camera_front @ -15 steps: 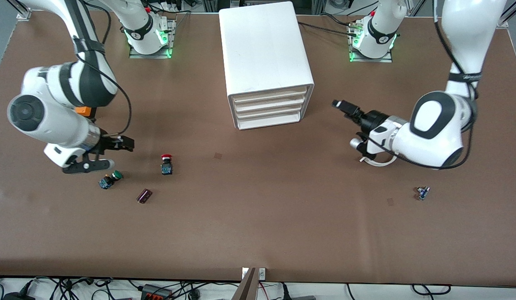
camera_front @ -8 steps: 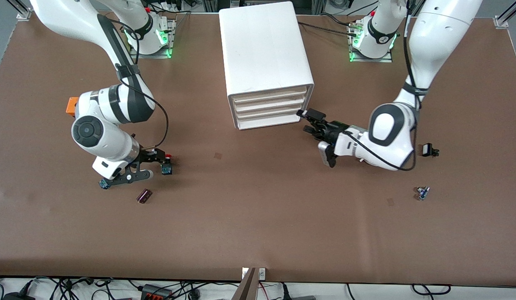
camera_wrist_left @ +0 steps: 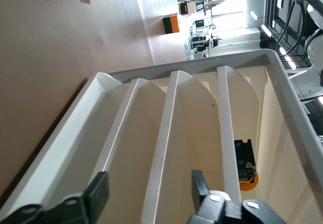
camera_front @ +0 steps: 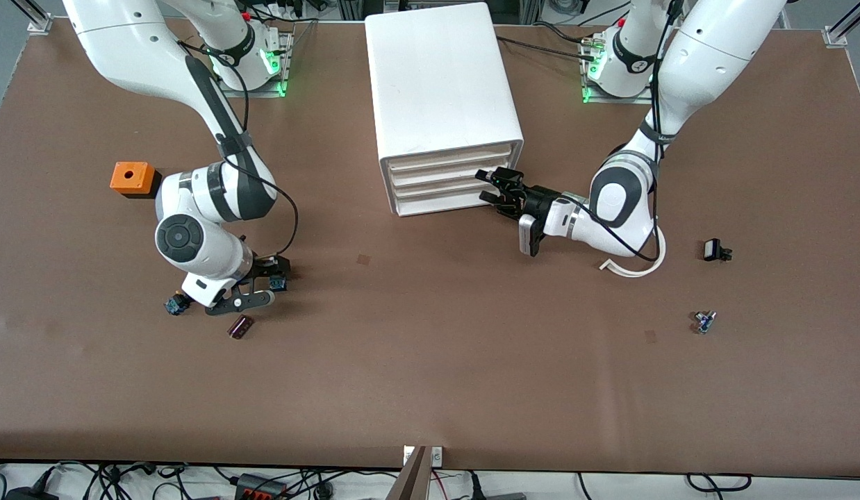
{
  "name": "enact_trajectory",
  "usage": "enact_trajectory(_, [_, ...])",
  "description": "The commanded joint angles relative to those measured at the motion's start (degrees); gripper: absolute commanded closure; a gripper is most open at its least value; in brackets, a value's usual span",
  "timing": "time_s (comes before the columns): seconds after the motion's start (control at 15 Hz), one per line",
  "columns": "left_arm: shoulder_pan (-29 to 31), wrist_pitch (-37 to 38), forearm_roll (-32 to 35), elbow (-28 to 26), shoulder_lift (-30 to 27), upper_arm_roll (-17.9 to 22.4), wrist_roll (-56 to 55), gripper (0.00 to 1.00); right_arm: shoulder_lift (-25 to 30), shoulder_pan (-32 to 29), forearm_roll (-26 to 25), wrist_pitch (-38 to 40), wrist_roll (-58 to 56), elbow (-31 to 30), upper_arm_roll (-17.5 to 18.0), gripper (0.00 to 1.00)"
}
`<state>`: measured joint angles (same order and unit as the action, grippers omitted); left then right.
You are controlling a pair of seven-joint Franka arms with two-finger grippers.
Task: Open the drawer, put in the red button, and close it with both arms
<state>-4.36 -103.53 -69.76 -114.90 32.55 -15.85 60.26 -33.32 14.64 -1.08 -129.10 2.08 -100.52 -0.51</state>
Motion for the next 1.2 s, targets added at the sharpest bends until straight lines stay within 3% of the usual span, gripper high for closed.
enact_trajectory(0.0, [0.3,-0.3,-2.1,-2.3,-0.9,-0.7,2.1,0.42,-1.9,1.6,-0.2,-1.9,1.4,0.9,-0.1,0.00])
enact_trajectory(0.33, [-0.8,2.2,-2.1,-2.9,0.6,-0.7,1.7,0.53,-3.9,1.7,-0.2,-3.1,1.4,0.8,-0.1,0.00])
enact_trajectory(0.67, [-1.0,2.1,-1.3,-2.2,0.6,-0.4,1.4,0.89,-5.0,1.7,-0.3,-3.1,1.3,0.8,-0.2,0.00])
enact_trajectory(0.73, [-1.0,1.8,-1.3,-1.7,0.7,-0.2,1.3,0.91,-5.1,1.7,-0.3,-3.1,1.3,0.8,-0.2,0.00])
enact_trajectory(0.8, [-1.0,1.8,-1.2,-0.5,1.4,0.1,1.1,0.91,-5.2,1.6,-0.3,-3.0,1.3,0.8,-0.2,0.24])
enact_trajectory(0.87, [-0.7,1.8,-1.1,0.7,2.1,0.3,0.8,0.91,-5.2,1.5,-0.3,-2.9,1.3,0.8,-0.2,0.54])
enact_trajectory(0.93, [-0.6,1.8,-0.1,2.4,2.9,0.4,0.1,0.91,-5.2,1.4,-0.2,-2.8,1.4,0.8,-0.2,0.77])
enact_trajectory(1.0, [-0.5,1.8,1.6,4.8,4.2,0.6,-0.9,0.91,-5.2,1.4,-0.2,-2.8,1.3,0.8,-0.2,0.92])
enact_trajectory(1.07, [-0.4,1.8,3.0,7.5,5.5,1.2,-2.5,0.91,-5.1,1.4,-0.5,-2.8,0.6,0.9,-0.2,1.00])
enact_trajectory(1.13, [-0.4,1.9,4.6,10.1,6.5,2.0,-4.1,0.91,-4.6,1.6,-0.6,-2.8,0.2,1.2,-0.2,1.00])
